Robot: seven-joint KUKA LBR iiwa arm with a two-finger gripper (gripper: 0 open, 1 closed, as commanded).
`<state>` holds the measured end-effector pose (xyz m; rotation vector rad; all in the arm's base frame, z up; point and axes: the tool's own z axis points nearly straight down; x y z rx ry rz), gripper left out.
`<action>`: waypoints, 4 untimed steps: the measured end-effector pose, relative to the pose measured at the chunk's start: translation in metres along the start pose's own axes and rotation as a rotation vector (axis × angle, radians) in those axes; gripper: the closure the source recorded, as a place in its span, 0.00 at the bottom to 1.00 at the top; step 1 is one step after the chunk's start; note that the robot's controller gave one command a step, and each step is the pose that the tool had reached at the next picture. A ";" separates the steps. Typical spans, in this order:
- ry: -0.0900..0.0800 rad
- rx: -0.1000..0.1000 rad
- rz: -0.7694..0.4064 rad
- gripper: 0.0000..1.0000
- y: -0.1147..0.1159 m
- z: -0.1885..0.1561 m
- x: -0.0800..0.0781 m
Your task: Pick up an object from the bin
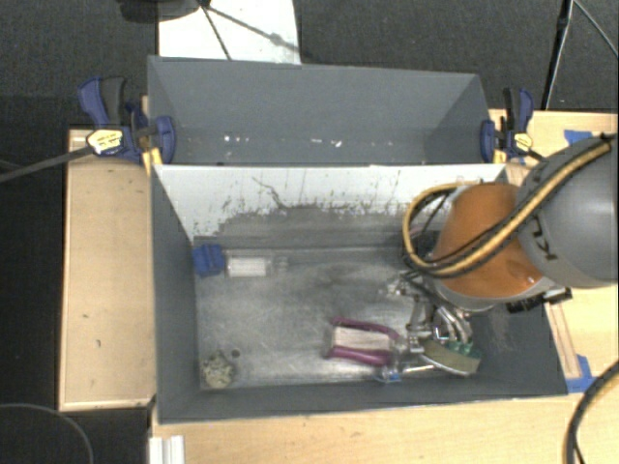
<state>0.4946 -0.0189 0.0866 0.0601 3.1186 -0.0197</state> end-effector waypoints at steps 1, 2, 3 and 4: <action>-0.005 -0.004 0.028 0.00 -0.003 -0.001 0.003; -0.005 -0.011 -0.032 0.00 0.024 0.007 0.001; 0.004 -0.013 -0.037 1.00 0.025 0.009 0.004; 0.013 -0.013 -0.070 1.00 0.019 -0.108 -0.004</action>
Offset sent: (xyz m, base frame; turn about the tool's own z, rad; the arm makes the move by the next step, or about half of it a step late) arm -0.0164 0.0124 -0.0166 0.0220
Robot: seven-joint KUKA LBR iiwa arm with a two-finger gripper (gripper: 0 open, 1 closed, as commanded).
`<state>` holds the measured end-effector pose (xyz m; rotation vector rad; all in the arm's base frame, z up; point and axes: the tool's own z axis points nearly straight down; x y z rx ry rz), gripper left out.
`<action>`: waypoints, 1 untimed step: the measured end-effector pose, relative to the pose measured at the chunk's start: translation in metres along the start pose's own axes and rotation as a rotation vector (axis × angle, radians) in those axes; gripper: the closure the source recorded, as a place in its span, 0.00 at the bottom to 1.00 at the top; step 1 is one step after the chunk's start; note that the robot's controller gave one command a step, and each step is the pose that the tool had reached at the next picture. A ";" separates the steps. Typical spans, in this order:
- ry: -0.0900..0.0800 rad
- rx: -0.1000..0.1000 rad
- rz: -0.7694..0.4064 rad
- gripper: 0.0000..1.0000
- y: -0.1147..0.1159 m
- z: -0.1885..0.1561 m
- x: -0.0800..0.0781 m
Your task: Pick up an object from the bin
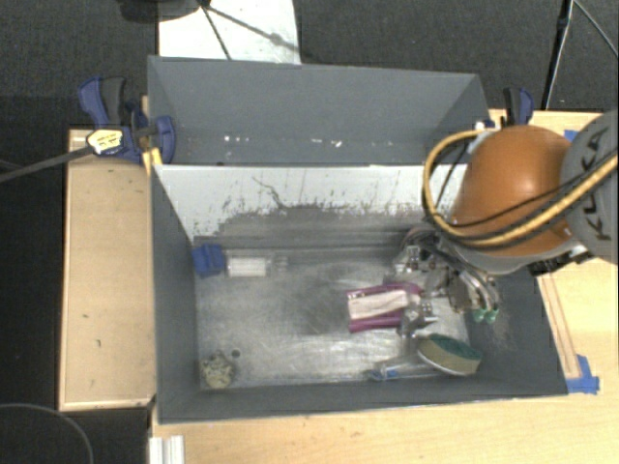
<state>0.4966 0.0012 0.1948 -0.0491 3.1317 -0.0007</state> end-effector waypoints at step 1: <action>0.003 -0.001 -0.345 1.00 0.002 -0.086 0.009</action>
Offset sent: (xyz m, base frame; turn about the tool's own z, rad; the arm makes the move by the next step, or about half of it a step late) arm -0.0111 0.0018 0.0844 -0.3462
